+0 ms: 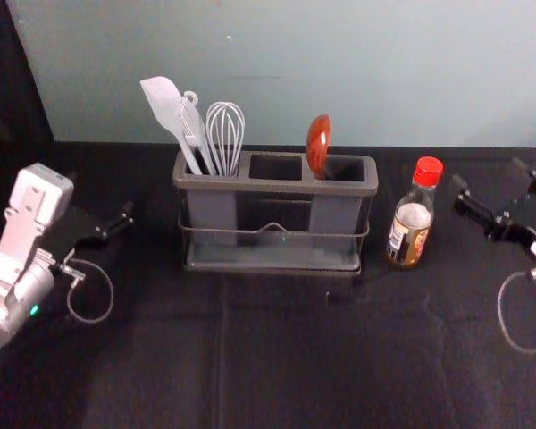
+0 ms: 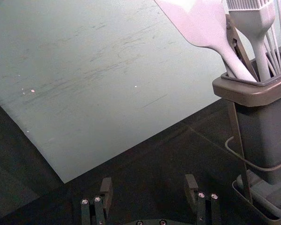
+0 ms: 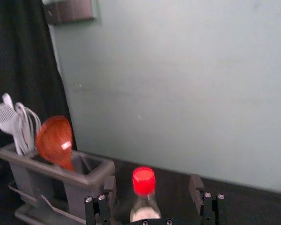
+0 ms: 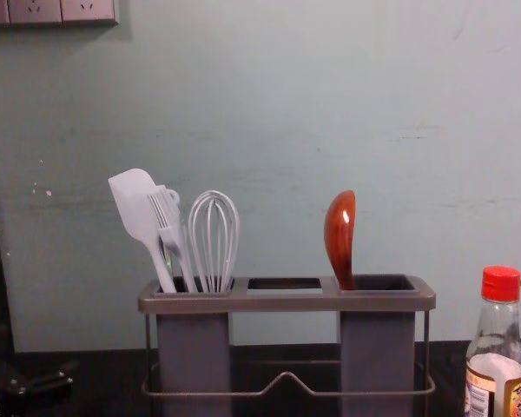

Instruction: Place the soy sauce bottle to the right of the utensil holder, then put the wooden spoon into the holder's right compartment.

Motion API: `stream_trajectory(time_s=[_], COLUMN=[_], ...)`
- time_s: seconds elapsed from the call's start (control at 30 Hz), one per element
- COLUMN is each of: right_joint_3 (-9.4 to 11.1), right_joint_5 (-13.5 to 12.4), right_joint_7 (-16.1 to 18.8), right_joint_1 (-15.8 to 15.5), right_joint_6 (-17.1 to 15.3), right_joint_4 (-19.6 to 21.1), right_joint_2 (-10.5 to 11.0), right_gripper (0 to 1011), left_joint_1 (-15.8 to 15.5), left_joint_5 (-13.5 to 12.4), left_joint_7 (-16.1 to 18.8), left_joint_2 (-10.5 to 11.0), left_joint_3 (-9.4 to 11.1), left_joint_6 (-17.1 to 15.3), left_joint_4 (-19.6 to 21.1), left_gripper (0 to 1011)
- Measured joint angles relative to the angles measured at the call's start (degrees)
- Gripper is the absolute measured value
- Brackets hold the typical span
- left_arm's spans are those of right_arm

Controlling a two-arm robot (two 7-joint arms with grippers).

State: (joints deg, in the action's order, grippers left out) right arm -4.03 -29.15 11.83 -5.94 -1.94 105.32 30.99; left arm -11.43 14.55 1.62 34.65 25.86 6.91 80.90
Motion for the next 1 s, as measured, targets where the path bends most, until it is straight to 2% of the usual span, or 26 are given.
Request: stream_trajectory(time_s=[0.27,0.47,0.87,1.0], right_joint_3=[0.5,0.7,-0.3,-0.6], right_joint_5=[2.2,4.0,5.8,6.6], right_joint_7=[-1.8,-2.3,-0.8,0.0], right_joint_1=[-2.7,-3.4,-2.1,-1.4], right_joint_6=[0.9,1.9,1.3,2.3], right_joint_4=[-2.5,-3.3,-6.6,-8.0], right_joint_2=[-2.5,-3.8,-5.6,-6.3], right_gripper=[1002,1003,1002,1003], left_joint_1=[0.0,0.0,0.0,0.0], left_joint_5=[0.0,0.0,0.0,0.0], left_joint_7=[0.0,0.0,0.0,0.0], left_joint_2=[0.0,0.0,0.0,0.0], left_joint_3=[0.0,0.0,0.0,0.0], left_joint_6=[0.0,0.0,0.0,0.0], left_joint_4=[0.0,0.0,0.0,0.0], left_gripper=[1005,1005,1005,1005])
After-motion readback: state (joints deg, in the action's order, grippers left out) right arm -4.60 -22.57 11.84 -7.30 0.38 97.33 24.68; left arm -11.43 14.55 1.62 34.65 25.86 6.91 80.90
